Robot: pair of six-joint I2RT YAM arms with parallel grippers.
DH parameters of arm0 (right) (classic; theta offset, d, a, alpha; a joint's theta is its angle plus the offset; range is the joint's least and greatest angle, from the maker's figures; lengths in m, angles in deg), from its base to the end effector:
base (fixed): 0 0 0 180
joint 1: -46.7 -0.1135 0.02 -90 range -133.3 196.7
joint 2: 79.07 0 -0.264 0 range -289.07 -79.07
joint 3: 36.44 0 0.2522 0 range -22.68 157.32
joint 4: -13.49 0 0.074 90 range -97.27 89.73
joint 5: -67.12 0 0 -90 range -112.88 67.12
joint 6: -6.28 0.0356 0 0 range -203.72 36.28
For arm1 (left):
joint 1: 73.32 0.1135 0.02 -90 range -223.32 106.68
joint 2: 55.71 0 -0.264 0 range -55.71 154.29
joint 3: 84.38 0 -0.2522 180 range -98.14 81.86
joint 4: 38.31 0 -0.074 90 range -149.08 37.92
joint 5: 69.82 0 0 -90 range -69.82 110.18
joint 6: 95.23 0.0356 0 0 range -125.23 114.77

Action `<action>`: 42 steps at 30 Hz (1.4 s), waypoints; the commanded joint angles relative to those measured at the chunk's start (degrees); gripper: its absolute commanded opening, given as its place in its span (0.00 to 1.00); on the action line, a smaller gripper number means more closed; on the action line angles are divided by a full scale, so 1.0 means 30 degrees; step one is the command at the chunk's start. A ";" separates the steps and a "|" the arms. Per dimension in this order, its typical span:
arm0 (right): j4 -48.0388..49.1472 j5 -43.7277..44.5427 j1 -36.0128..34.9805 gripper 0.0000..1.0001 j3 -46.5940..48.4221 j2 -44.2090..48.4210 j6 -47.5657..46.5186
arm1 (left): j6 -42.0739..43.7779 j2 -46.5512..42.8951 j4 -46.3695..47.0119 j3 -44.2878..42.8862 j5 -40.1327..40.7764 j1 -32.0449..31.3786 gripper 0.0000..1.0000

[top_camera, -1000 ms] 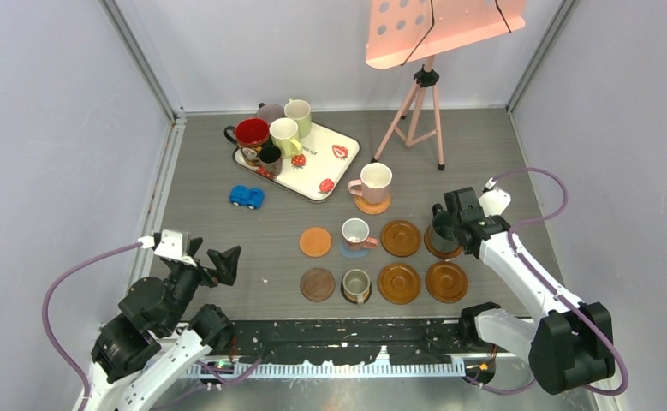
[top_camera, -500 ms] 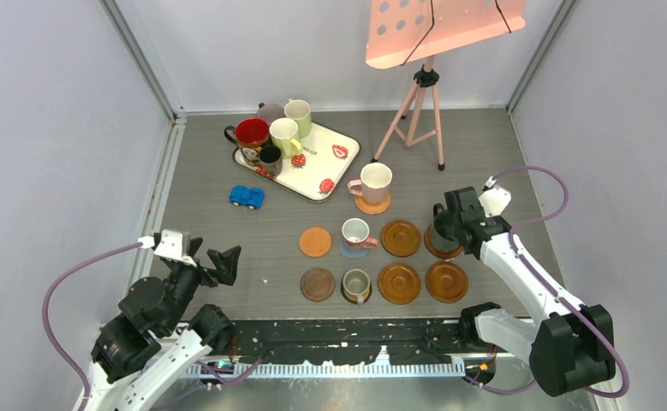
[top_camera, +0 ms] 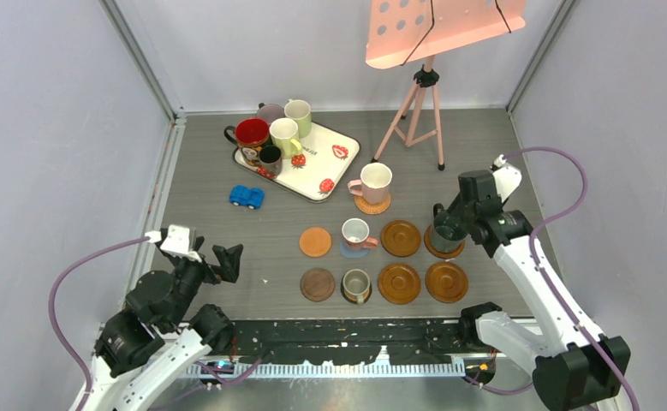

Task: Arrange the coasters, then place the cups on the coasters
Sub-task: Place the cup on the coaster.

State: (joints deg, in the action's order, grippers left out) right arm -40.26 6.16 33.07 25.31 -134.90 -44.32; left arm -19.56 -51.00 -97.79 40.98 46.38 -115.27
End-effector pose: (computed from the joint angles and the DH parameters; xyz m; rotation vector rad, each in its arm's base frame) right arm 0.1918 0.0287 0.2800 0.7266 2.1605 -0.1352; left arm 0.0281 -0.0042 0.3106 0.0808 1.7294 -0.3291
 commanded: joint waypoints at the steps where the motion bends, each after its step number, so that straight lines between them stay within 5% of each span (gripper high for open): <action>1: 0.0371 -0.2389 0.0089 0.53 0.1787 0.1240 -0.2411 | -0.0062 0.1249 0.0309 -0.0235 0.0766 -0.0048 0.99; 4: 0.1432 -0.5277 0.0075 0.57 0.2211 0.1614 -0.3472 | -0.0371 0.1799 0.0165 -0.0515 0.1232 -0.0048 0.99; 9: 0.2735 -0.8044 -0.0190 0.88 0.2186 0.2147 -0.4230 | -0.1213 0.3109 0.0329 -0.1233 0.2521 -0.0048 0.99; 21: 0.3616 -1.1631 -0.1300 0.93 0.1591 0.3716 -0.5572 | -0.0129 1.0039 0.1366 -0.5294 0.4132 0.0666 0.99; 35: 0.4274 -1.3428 -0.1651 0.92 0.1697 0.3998 -0.4963 | -0.2503 1.5529 0.3477 -0.7651 -0.5161 1.1350 0.99; 42: 0.4320 -1.3484 -0.1712 0.92 0.1921 0.3675 -0.4768 | -0.5291 2.0346 0.6592 -0.8899 -0.9331 1.5754 0.88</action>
State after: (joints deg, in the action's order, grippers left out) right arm -30.03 -33.14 28.33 29.81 -123.60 -59.47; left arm -29.00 4.12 -87.08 18.07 28.26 -74.07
